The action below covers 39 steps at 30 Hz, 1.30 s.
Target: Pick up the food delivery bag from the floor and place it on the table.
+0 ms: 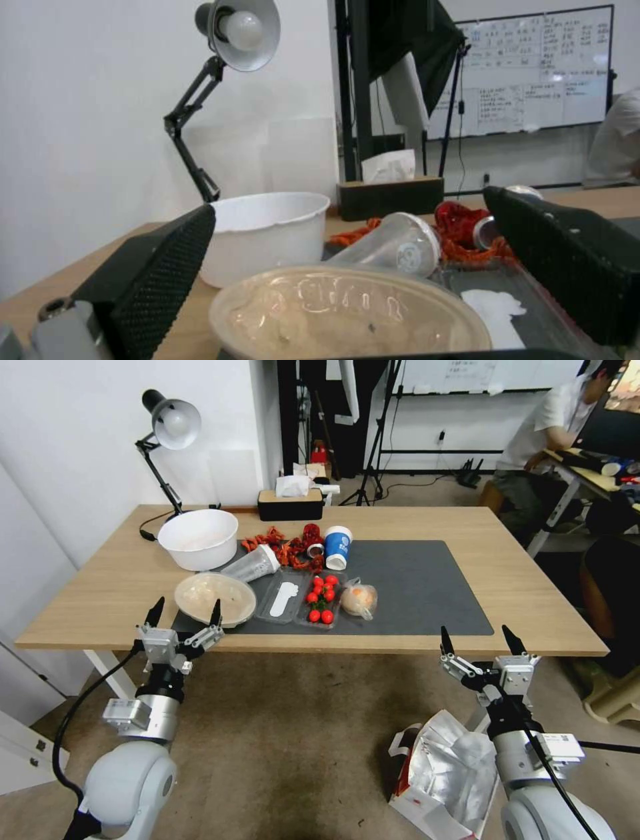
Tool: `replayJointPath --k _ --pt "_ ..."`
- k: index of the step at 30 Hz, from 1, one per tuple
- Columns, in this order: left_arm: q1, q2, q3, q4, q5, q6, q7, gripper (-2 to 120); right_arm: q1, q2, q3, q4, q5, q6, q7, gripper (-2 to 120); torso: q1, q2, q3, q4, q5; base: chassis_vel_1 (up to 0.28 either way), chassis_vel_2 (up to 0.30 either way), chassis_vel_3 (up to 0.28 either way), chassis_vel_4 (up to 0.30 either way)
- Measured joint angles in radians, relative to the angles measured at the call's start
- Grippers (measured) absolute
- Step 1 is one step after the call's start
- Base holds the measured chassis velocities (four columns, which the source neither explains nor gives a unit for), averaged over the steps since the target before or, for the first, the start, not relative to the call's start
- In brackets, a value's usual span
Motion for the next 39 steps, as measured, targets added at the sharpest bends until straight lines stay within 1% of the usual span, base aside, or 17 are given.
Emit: replayJointPath --k 9,12,15,17,18,20,23,25,27,31,37,39 --pt "0.042 -0.003 0.002 -0.007 0.015 -0.004 0.006 100 -0.004 -0.007 0.004 0.013 0.008 0.004 0.000 100 0.000 0.000 0.000 0.0000 -0.0001 0.000 0.000 0.000 0.000" --pt "0.057 -0.003 0.003 -0.016 0.020 0.005 0.005 100 -0.005 -0.009 0.006 0.014 0.011 0.006 0.000 100 -0.003 -0.006 -0.003 0.0001 0.0000 0.000 0.000 0.000 0.000" --pt "0.067 -0.004 0.005 -0.019 0.023 0.010 0.004 100 -0.005 -0.006 0.005 0.010 0.012 0.014 0.000 100 -0.012 -0.025 -0.013 0.0000 0.0000 0.000 0.000 0.000 0.000" --pt "0.067 -0.004 0.005 -0.019 0.023 0.010 0.004 100 -0.005 -0.006 0.005 0.010 0.012 0.014 0.000 100 -0.012 -0.025 -0.013 0.0000 0.0000 0.000 0.000 0.000 0.000" --pt "0.073 -0.004 0.005 -0.021 0.023 0.011 0.003 100 -0.006 -0.004 0.004 0.008 0.012 0.017 0.000 100 -0.018 -0.039 -0.021 0.0000 0.0000 0.000 0.000 0.000 0.000" --pt "0.076 -0.004 0.005 -0.021 0.023 0.011 0.003 100 -0.005 -0.004 0.004 0.008 0.012 0.017 0.000 100 -0.020 -0.045 -0.025 0.0000 0.0000 0.000 0.000 0.000 0.000" --pt "0.082 -0.001 0.004 -0.026 0.023 0.016 0.003 100 0.000 -0.003 0.004 0.008 0.015 0.018 0.000 100 -0.030 -0.068 -0.038 0.0000 0.0000 0.000 0.000 0.000 0.000" --pt "0.083 -0.001 0.003 -0.027 0.023 0.017 0.003 100 0.000 -0.003 0.004 0.008 0.015 0.018 0.000 100 -0.032 -0.071 -0.040 0.0000 0.0000 0.000 0.000 0.000 0.000" --pt "0.088 -0.001 0.003 -0.030 0.023 0.024 0.002 100 0.001 -0.002 0.005 0.006 0.016 0.020 -0.001 100 -0.039 -0.090 -0.050 0.0000 0.0000 0.000 0.000 0.000 0.000" --pt "0.091 -0.001 0.004 -0.030 0.023 0.025 0.002 99 0.002 0.000 0.005 0.000 0.016 0.024 -0.001 100 -0.045 -0.102 -0.057 0.0001 0.0000 0.000 0.000 0.000 0.000" --pt "0.098 0.000 0.006 -0.030 0.022 0.029 0.002 99 0.005 0.005 0.003 -0.004 0.015 0.026 -0.004 100 -0.060 -0.137 -0.077 0.0000 0.0000 0.000 0.000 0.000 0.000" --pt "0.098 0.001 0.006 -0.030 0.022 0.030 0.002 99 0.005 0.005 0.003 -0.005 0.015 0.026 -0.004 100 -0.061 -0.140 -0.078 0.0001 -0.0001 0.000 0.000 0.000 0.000"
